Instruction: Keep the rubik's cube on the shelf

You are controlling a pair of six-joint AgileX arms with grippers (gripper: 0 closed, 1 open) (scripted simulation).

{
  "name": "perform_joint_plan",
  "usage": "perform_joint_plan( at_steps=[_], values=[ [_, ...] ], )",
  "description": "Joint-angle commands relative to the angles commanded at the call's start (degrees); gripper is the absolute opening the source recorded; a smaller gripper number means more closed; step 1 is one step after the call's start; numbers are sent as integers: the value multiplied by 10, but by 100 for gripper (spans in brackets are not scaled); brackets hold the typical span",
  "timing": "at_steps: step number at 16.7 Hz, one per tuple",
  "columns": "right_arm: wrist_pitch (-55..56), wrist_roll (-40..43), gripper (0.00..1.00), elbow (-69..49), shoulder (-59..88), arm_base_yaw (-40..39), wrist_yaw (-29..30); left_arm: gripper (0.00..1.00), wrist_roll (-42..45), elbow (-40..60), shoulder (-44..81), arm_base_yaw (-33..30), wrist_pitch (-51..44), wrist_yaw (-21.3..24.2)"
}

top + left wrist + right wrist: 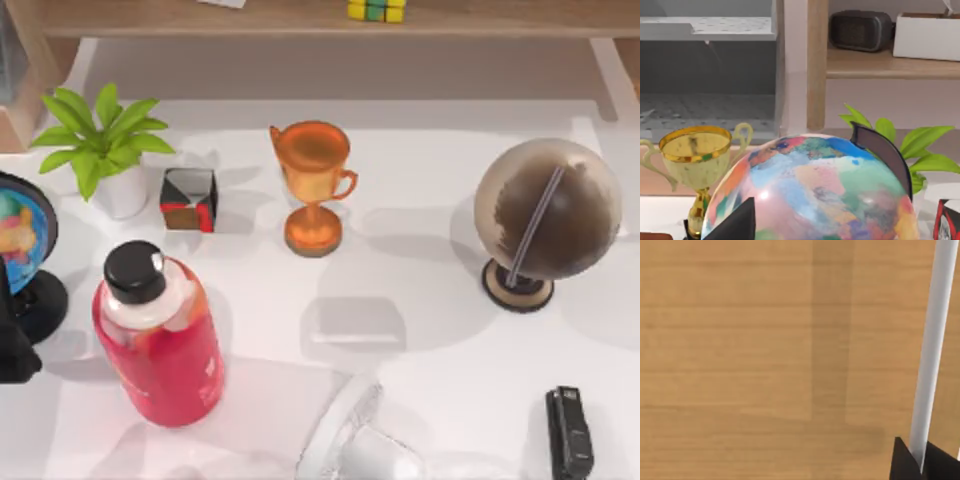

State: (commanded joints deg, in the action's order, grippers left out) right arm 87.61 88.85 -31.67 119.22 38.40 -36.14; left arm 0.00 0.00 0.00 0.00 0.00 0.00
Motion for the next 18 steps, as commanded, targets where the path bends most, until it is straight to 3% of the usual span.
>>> perform_joint_plan(
  at_steps=[5,12,18],
  values=[
    [-56,1,0,-93,32,-49,48,100,0,0,0,0,0,0],
    [-71,0,0,-110,42,-55,58,100,0,0,0,0,0,0],
    [-134,2,0,-226,88,-94,95,100,0,0,0,0,0,0]
  ],
)
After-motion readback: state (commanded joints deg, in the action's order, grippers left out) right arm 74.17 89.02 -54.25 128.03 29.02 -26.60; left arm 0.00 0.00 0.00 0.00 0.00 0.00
